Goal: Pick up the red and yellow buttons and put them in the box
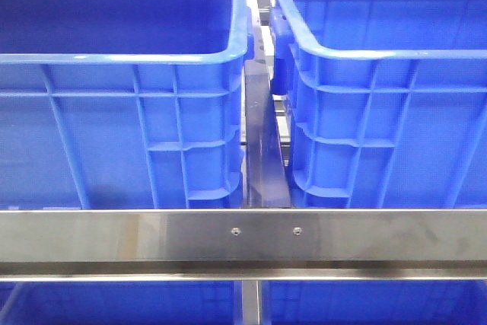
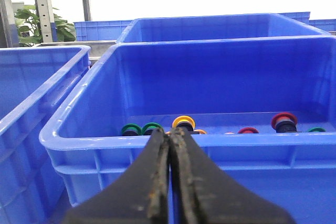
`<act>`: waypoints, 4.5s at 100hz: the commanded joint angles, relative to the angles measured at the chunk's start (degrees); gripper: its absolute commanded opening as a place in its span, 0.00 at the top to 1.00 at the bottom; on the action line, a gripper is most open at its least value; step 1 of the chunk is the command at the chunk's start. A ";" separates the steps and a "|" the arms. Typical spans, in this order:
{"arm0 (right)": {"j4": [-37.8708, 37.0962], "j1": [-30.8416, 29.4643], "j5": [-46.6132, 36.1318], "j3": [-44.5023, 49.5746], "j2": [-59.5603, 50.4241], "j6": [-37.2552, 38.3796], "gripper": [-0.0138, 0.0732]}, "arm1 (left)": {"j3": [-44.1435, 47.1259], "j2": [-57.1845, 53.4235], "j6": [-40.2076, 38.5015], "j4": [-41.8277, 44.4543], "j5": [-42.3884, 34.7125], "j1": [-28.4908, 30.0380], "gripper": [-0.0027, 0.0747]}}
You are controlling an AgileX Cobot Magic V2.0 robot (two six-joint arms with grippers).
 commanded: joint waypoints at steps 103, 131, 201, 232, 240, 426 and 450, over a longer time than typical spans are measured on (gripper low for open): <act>-0.55 -0.24 -4.88 -1.14 -1.39 0.00 0.92 | -45.90 28.41 0.52 -1.90 35.94 0.10 0.99; -0.55 -0.24 -4.88 -1.14 -1.39 0.00 0.92 | -58.48 45.55 2.12 -2.61 46.63 0.10 0.99; -0.55 -0.24 -4.88 -1.14 -1.39 0.00 0.92 | -59.63 56.99 2.24 -3.78 45.79 0.10 0.45; -0.55 -0.24 -4.88 -1.14 -1.39 0.00 0.92 | -60.22 60.41 5.35 -8.40 39.04 0.10 0.26; -0.55 -0.24 -4.88 -1.14 -1.39 0.00 0.92 | -62.00 63.38 7.45 -10.13 40.34 -0.04 0.26; -0.55 -0.24 -4.88 -1.14 -1.39 0.00 0.92 | -84.06 103.90 10.01 -9.55 40.52 -24.02 0.26; -0.55 -0.24 -4.88 -1.14 -1.39 0.00 0.92 | -84.06 104.91 10.01 -9.55 40.69 -23.77 0.26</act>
